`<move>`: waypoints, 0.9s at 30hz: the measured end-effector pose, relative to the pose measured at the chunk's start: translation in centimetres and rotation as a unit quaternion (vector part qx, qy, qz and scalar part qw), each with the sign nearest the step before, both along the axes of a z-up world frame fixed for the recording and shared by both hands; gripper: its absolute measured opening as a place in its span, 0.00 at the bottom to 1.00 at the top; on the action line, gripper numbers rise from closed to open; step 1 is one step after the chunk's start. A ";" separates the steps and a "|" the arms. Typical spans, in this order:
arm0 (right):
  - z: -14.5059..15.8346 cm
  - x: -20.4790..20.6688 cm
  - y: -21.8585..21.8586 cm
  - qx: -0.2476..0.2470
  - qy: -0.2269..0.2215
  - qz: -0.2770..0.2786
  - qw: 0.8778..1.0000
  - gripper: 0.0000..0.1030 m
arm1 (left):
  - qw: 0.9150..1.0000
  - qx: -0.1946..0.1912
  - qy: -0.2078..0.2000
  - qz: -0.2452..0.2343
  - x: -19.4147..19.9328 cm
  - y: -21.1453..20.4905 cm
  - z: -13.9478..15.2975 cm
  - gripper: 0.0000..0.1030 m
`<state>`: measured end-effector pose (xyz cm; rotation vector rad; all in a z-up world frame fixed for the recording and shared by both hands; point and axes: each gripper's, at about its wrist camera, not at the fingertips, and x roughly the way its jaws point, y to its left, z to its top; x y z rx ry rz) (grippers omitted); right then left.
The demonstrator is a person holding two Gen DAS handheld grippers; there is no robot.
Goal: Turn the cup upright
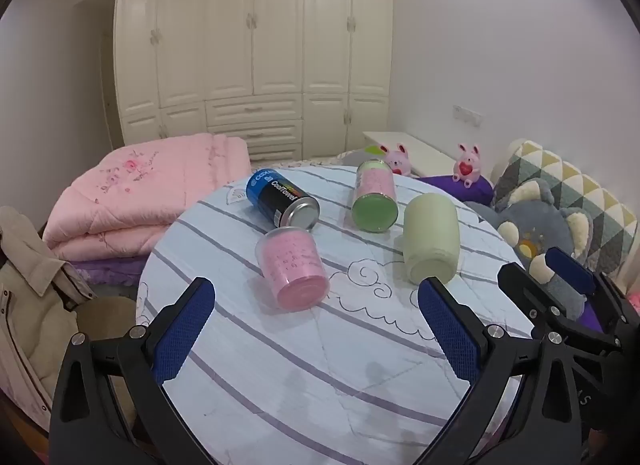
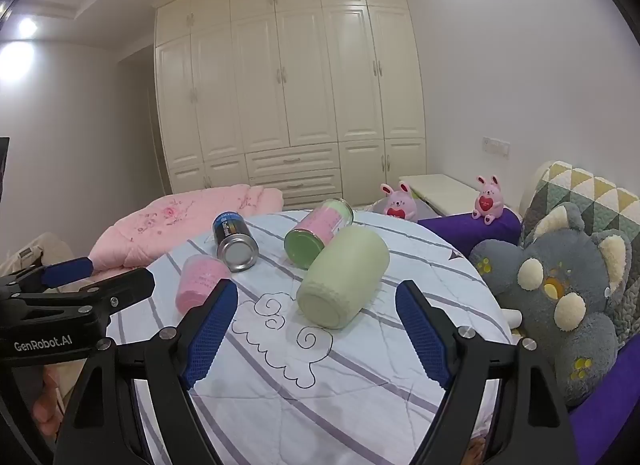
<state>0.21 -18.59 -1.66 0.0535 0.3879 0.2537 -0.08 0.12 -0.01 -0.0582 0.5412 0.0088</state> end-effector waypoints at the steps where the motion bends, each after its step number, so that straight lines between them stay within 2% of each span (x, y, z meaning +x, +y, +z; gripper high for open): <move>1: 0.0 0.0 0.0 -0.003 0.002 -0.001 1.000 0.80 | 1.000 -0.001 0.000 0.001 -0.1 0.1 0.0 1.00; 2: 0.0 0.0 0.0 -0.003 0.001 -0.001 1.000 0.80 | 1.000 0.013 0.005 -0.001 0.0 -0.2 0.0 1.00; 27: -0.4 0.2 0.1 -0.003 0.009 -0.002 1.000 0.80 | 1.000 0.008 0.010 0.001 -0.4 0.1 0.0 1.00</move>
